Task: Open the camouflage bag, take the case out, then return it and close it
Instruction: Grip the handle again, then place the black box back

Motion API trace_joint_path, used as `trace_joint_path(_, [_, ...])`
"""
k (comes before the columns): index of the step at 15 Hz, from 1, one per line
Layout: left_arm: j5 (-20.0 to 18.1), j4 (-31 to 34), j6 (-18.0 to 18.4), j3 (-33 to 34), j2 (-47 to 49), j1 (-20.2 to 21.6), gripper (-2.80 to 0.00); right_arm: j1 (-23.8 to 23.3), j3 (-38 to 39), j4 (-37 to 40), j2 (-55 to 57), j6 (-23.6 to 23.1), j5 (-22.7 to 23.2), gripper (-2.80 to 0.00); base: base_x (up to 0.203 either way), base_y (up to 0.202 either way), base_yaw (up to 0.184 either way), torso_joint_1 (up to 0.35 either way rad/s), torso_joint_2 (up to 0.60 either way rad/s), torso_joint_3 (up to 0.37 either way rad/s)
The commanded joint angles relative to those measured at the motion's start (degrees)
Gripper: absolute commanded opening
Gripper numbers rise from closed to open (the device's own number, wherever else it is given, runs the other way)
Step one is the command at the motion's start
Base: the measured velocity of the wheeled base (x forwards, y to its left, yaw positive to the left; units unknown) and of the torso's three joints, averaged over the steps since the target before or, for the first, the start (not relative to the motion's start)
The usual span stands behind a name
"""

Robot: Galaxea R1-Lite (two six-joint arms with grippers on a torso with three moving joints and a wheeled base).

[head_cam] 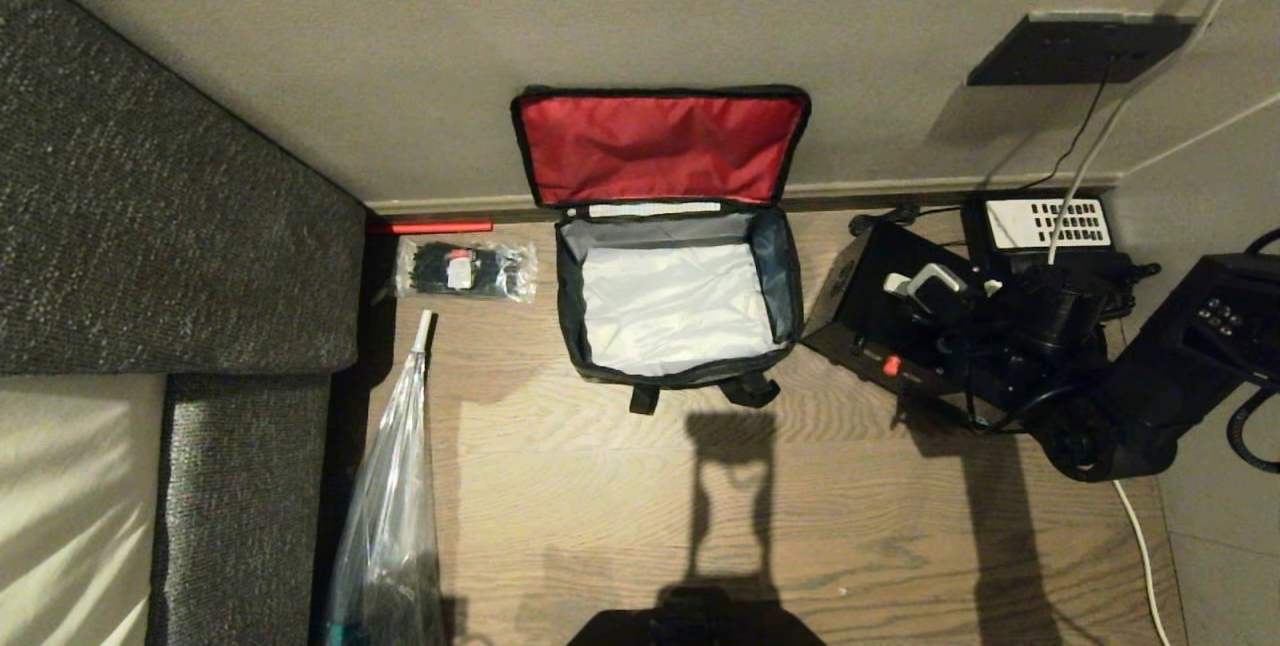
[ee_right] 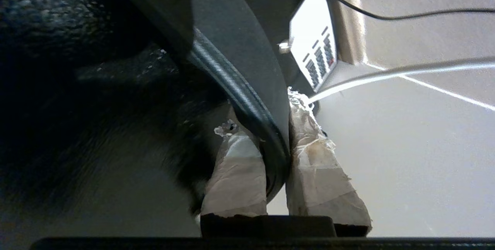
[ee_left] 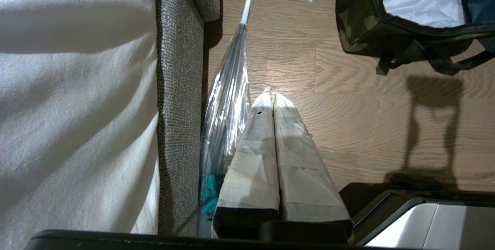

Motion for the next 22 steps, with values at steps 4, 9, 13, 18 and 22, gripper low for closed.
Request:
trace_joint_path(4, [0.0,0.04,-0.03,0.18,-0.11,0.02,-2.8,0.52,5.44,5.37,-10.68,-0.43,0.02,-2.8,0.0,0.0,0.0,0.0,0.0,0.0])
trace_joint_path(9, [0.0,0.04,-0.03,0.18,-0.11,0.02,-2.8,4.08,7.49,30.78,-45.77,-0.87,-0.41,-2.8,0.0,0.0,0.0,0.0,0.0,0.0])
trace_joint_path(13, [0.0,0.04,-0.03,0.18,-0.11,0.02,-2.8,14.96,4.3,53.17,-61.56,-1.87,-3.0,-2.8,0.0,0.0,0.0,0.0,0.0,0.0])
trace_joint_path(18, [0.0,0.04,-0.03,0.18,-0.11,0.02,-2.8,26.14,2.34,64.06,-58.57,11.79,-3.65,-2.8,0.0,0.0,0.0,0.0,0.0,0.0])
trace_joint_path(22, [0.0,0.04,-0.03,0.18,-0.11,0.02,-2.8,31.54,-6.38,64.81,-48.15,22.05,-6.02,-2.8,0.0,0.0,0.0,0.0,0.0,0.0])
